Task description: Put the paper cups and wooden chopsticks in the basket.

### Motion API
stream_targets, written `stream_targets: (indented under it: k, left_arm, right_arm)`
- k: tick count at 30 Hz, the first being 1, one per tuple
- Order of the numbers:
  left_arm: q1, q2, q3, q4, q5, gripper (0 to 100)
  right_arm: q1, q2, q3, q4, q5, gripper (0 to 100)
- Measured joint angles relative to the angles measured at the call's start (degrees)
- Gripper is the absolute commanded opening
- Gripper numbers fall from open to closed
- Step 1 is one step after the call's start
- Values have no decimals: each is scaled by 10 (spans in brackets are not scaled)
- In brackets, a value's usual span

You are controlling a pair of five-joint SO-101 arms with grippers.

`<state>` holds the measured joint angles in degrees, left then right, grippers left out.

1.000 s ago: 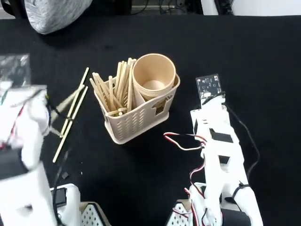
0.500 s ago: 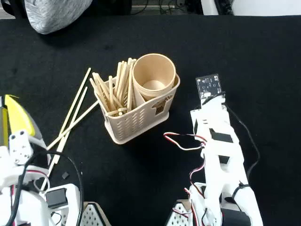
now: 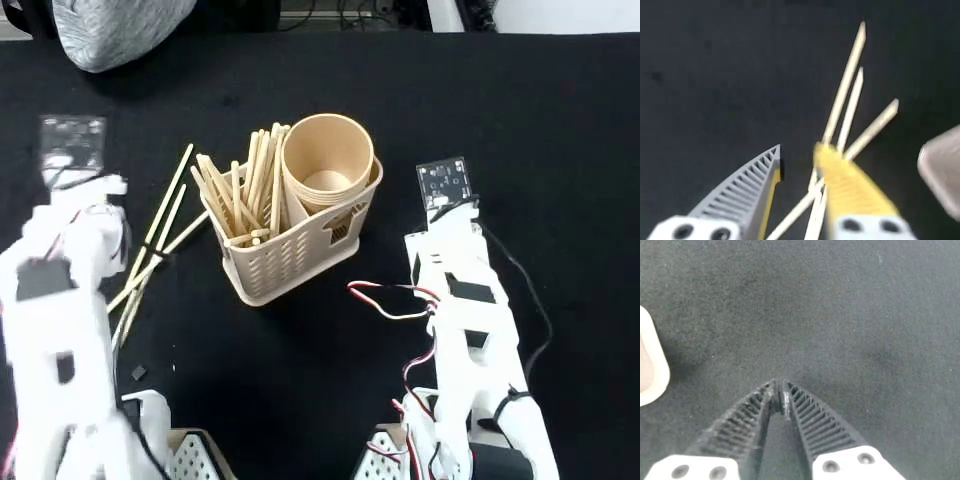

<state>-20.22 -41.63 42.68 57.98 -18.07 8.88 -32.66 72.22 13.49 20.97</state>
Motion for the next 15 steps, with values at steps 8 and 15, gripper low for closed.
stream_targets:
  k: [8,15]
  left_arm:
    - [68,275,-47,-11,-68,298]
    - [80,447,-133,-60,-60,110]
  right_arm:
    - [0,0,0,0,0,15]
    - [0,0,0,0,0,15]
